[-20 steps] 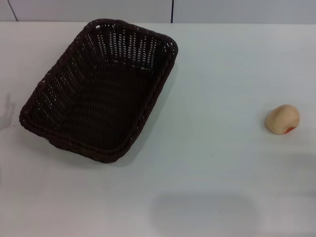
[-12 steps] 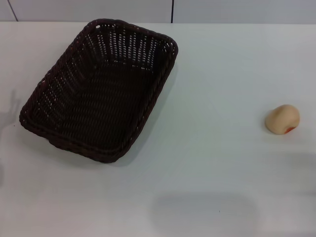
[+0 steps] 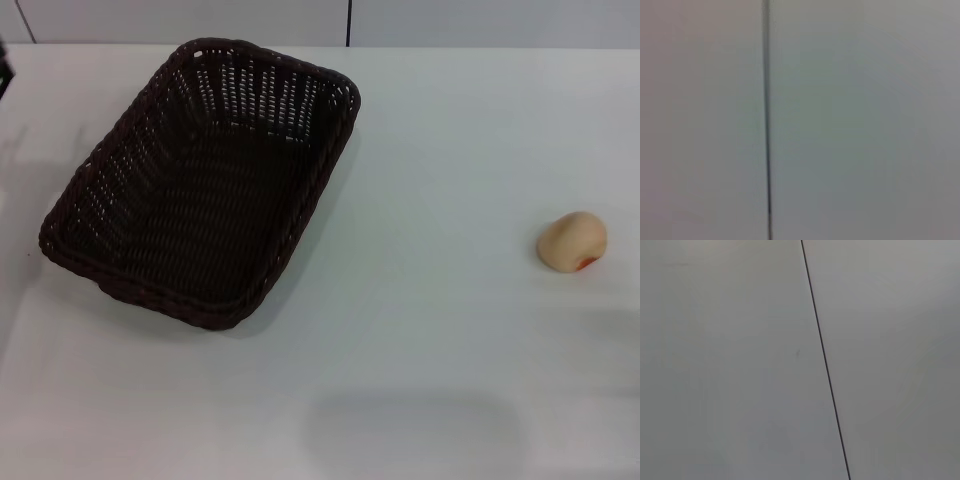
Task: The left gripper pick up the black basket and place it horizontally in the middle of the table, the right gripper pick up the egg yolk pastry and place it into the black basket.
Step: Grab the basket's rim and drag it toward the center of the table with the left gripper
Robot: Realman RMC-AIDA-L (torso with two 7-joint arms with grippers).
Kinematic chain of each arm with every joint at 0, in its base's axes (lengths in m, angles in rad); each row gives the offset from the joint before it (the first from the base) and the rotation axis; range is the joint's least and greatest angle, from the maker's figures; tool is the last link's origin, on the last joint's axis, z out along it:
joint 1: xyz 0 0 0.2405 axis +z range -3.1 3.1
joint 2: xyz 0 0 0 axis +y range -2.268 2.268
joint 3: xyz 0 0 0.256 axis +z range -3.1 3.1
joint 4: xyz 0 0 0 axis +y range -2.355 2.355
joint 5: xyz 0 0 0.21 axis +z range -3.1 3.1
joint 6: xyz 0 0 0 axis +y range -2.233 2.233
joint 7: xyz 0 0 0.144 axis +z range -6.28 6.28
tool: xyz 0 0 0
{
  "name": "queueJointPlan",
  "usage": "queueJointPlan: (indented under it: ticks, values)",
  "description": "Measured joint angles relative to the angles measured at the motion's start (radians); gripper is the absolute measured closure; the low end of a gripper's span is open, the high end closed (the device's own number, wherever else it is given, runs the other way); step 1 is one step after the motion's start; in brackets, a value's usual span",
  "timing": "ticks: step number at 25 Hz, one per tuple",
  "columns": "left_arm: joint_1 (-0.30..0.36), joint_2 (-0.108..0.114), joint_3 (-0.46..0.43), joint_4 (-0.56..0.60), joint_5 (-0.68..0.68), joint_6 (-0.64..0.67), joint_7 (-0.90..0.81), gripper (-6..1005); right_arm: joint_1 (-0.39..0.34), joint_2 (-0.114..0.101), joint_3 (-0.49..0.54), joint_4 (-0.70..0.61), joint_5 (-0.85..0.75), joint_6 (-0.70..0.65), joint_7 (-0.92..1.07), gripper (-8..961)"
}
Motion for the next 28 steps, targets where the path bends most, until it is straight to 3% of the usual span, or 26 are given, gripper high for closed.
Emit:
queueJointPlan:
  ticks: [2, 3, 4, 7, 8, 9, 11, 12, 13, 14, 15, 19, 21, 23, 28]
  values:
    - [-0.002, 0.014, -0.041, -0.099, 0.052, -0.127, 0.002, 227, -0.002, 0.000, 0.000, 0.000, 0.000, 0.000, 0.000, 133]
    - [0.003, 0.014, -0.083, -0.185, 0.115, -0.232, -0.001, 227, -0.005, 0.000, 0.000, 0.000, 0.000, 0.002, 0.000, 133]
    - [0.003, 0.014, -0.083, -0.185, 0.115, -0.232, -0.001, 228, -0.005, 0.000, 0.000, 0.000, 0.000, 0.002, 0.000, 133]
    - [0.015, 0.010, -0.128, -0.329, 0.186, -0.407, 0.011, 228, -0.008, 0.000, 0.000, -0.001, 0.000, 0.003, 0.000, 133]
    - [0.018, 0.011, -0.140, -0.463, 0.200, -0.605, 0.056, 228, -0.009, 0.000, 0.000, -0.002, 0.000, 0.005, 0.002, 133]
    - [0.018, 0.011, -0.140, -0.463, 0.200, -0.605, 0.056, 228, -0.009, 0.000, 0.000, -0.002, 0.000, 0.005, 0.002, 133]
    - [0.017, 0.009, -0.150, -0.572, 0.200, -0.791, 0.108, 228, -0.007, 0.000, 0.000, -0.003, 0.000, 0.006, 0.003, 133]
    - [0.013, 0.003, -0.160, -0.633, 0.200, -0.900, 0.144, 228, -0.006, 0.000, -0.001, -0.002, 0.000, 0.006, 0.002, 133]
    - [0.004, -0.021, -0.185, -0.729, 0.199, -1.073, 0.213, 228, -0.003, 0.000, -0.002, 0.000, 0.000, 0.008, 0.002, 133]
    - [0.004, -0.021, -0.185, -0.729, 0.199, -1.073, 0.213, 229, -0.003, 0.000, -0.002, 0.000, 0.000, 0.008, 0.002, 133]
    - [-0.001, -0.037, -0.203, -0.772, 0.200, -1.162, 0.251, 229, -0.002, 0.000, -0.004, 0.001, 0.000, 0.010, 0.002, 133]
    - [-0.044, -0.126, -0.313, -0.937, 0.197, -1.526, 0.379, 230, 0.001, 0.000, -0.005, 0.003, 0.000, 0.019, 0.002, 133]
    - [-0.066, -0.129, -0.326, -0.977, 0.189, -1.631, 0.381, 232, 0.003, 0.001, -0.010, 0.003, 0.000, 0.020, 0.002, 133]
    - [-0.119, -0.125, -0.334, -1.027, 0.180, -1.820, 0.369, 234, 0.004, 0.000, -0.017, 0.004, 0.000, 0.024, 0.002, 133]
    - [-0.181, -0.127, -0.331, -1.009, 0.195, -1.948, 0.369, 239, 0.005, 0.001, -0.026, 0.006, 0.000, 0.028, 0.002, 133]
